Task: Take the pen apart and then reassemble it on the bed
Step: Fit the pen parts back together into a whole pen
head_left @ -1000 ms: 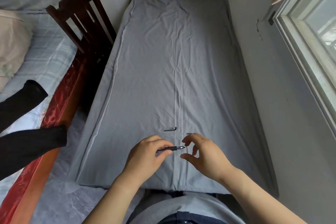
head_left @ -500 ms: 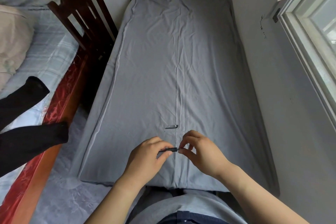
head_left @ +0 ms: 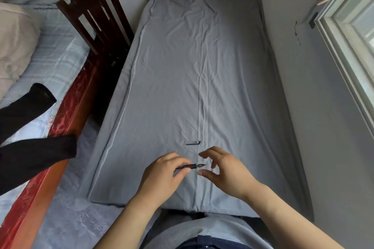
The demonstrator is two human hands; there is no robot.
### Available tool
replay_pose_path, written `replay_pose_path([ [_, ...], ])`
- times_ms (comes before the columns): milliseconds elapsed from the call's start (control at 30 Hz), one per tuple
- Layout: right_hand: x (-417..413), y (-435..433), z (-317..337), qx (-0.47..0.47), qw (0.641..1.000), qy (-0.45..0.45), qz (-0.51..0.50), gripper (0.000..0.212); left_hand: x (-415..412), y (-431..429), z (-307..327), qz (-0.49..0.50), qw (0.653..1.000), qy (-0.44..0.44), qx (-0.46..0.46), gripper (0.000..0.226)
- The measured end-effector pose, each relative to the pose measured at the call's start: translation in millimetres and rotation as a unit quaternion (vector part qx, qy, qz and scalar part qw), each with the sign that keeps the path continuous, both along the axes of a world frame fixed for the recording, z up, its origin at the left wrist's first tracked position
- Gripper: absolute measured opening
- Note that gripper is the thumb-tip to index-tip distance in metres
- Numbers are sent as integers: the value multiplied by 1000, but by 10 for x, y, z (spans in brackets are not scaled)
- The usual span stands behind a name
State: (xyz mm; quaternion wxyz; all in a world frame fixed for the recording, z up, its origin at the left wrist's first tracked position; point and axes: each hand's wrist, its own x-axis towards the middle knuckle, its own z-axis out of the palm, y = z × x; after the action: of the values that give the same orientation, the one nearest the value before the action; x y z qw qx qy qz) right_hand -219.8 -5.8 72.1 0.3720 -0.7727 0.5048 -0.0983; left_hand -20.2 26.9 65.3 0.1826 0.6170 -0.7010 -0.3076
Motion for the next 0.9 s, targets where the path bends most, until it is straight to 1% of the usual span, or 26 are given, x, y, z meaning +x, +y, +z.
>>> replay_pose_path([
  [133, 45, -43, -22, -10, 1000, 0, -1, 13, 6, -39, -3, -7, 1000, -2, 0, 12],
  [200, 62, -63, -34, -10, 1000, -2, 1, 15, 21, -52, -8, -8, 1000, -3, 3, 12],
  [333, 66, -102, -60, 2, 1000, -3, 1, 30, 53, -91, -21, -3, 1000, -2, 13, 14],
  [467, 95, -180, -68, 3, 1000, -2, 7, 11, 54, -162, -15, -4, 1000, -11, 11, 13],
  [500, 101, -205, -67, 4, 1000, 0, 10, 10, 61, -181, -14, -4, 1000, -11, 12, 12],
  [633, 125, -279, -105, 15, 999, 7, 36, 18, 91, -239, -31, -4, 1000, -7, 14, 12],
  [767, 145, -332, -222, 27, 998, 28, 45, 20, 77, -267, -99, -3, 999, -31, 6, 12],
  [867, 147, -427, -352, 70, 997, 14, 26, 18, 85, -305, -185, 6, 999, -42, 11, 11],
  [900, 150, -474, -402, 80, 997, 8, 15, 20, 96, -322, -220, 16, 999, -44, 20, 10],
])
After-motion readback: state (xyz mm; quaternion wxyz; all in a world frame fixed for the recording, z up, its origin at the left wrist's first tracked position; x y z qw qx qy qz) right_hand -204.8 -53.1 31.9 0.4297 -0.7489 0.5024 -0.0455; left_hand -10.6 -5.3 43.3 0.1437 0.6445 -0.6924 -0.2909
